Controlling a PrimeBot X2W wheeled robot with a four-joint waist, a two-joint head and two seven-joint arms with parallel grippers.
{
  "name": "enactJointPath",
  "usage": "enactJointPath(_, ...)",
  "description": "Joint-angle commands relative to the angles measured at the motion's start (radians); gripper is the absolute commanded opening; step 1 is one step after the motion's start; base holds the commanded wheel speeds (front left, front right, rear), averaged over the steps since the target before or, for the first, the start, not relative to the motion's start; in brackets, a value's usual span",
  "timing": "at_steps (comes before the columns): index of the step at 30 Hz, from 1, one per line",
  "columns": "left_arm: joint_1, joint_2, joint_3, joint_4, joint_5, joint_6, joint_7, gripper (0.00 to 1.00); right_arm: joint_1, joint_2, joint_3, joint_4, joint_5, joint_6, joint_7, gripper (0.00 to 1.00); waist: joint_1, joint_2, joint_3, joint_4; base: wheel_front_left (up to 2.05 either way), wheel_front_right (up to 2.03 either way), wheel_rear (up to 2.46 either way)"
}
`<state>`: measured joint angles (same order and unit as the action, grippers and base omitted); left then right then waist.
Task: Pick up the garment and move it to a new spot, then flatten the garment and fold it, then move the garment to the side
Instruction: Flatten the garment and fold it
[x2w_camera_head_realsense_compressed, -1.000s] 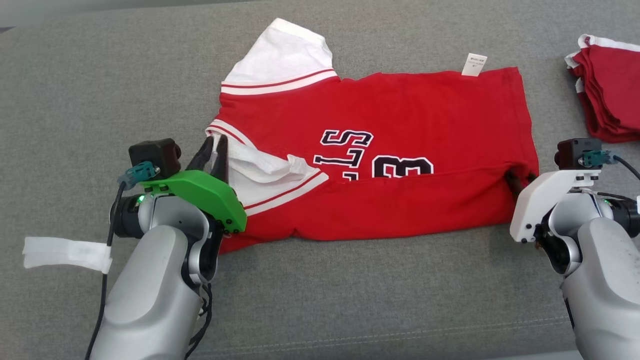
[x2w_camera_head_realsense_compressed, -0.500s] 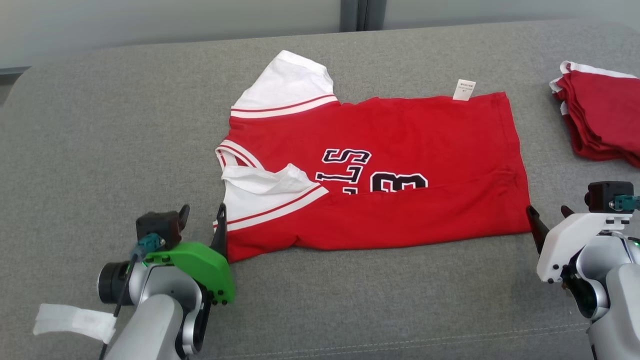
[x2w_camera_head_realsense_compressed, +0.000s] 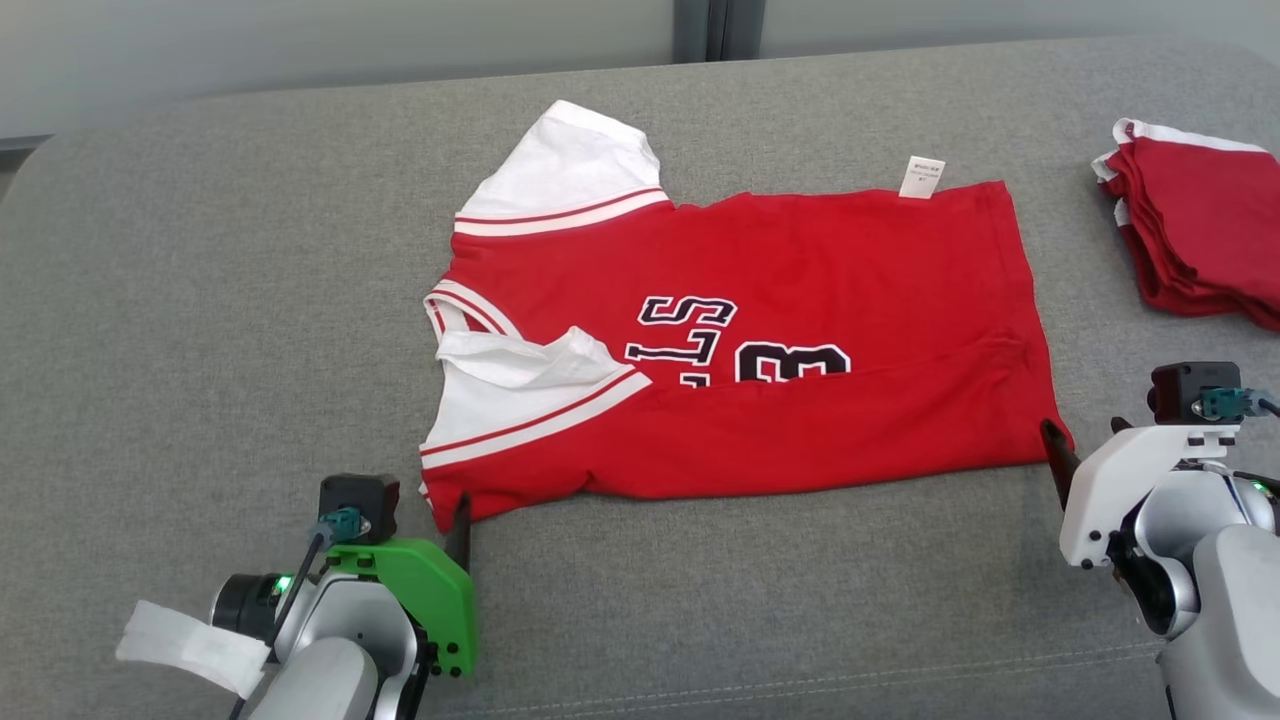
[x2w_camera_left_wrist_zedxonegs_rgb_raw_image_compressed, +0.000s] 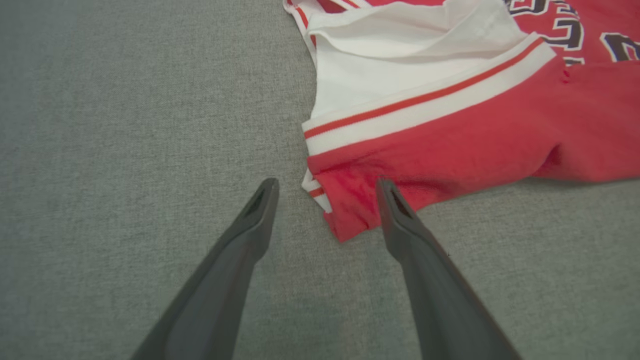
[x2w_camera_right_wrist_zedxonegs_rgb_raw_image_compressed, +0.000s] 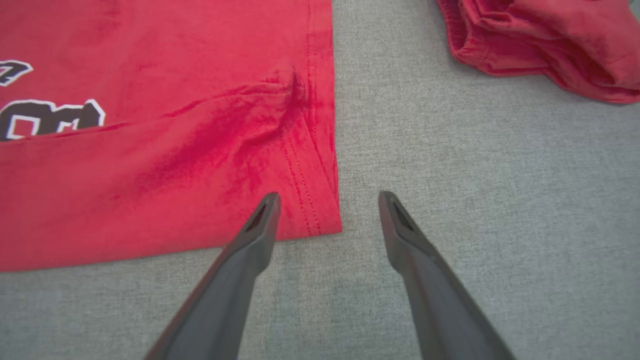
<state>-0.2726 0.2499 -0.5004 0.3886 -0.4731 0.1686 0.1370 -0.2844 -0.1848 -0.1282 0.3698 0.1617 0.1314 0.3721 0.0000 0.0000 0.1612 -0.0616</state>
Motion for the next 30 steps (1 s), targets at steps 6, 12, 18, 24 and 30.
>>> enactJointPath(6,0.013,0.006,-0.018,0.005,0.005,0.002,0.030,1.00,-0.039,0.002,0.006,0.041,-0.021,-0.002,-0.018,1.00,0.0000,0.0000,0.013,0.000,0.00,0.00,0.00)
enactJointPath(12,0.011,0.005,-0.026,0.010,-0.001,0.006,0.044,1.00,-0.070,-0.004,0.030,0.095,-0.017,-0.002,-0.022,1.00,0.0000,0.0000,0.027,0.002,0.00,0.00,0.00)
enactJointPath(18,-0.001,0.010,-0.035,0.021,-0.010,-0.001,0.060,0.94,-0.103,-0.018,0.061,0.157,0.005,-0.002,-0.021,1.00,0.0000,0.0000,0.049,0.005,0.00,0.00,0.00)
enactJointPath(24,-0.003,0.012,-0.038,0.029,-0.013,-0.002,0.057,0.39,-0.110,-0.024,0.085,0.186,0.022,-0.002,-0.033,0.29,0.0000,0.0000,0.056,0.006,0.00,0.00,0.00)
enactJointPath(30,0.009,0.008,-0.041,0.030,-0.018,0.002,0.052,0.13,-0.087,-0.039,0.081,0.185,0.006,-0.002,-0.059,0.24,0.0000,0.0000,0.042,0.005,0.00,0.00,0.00)
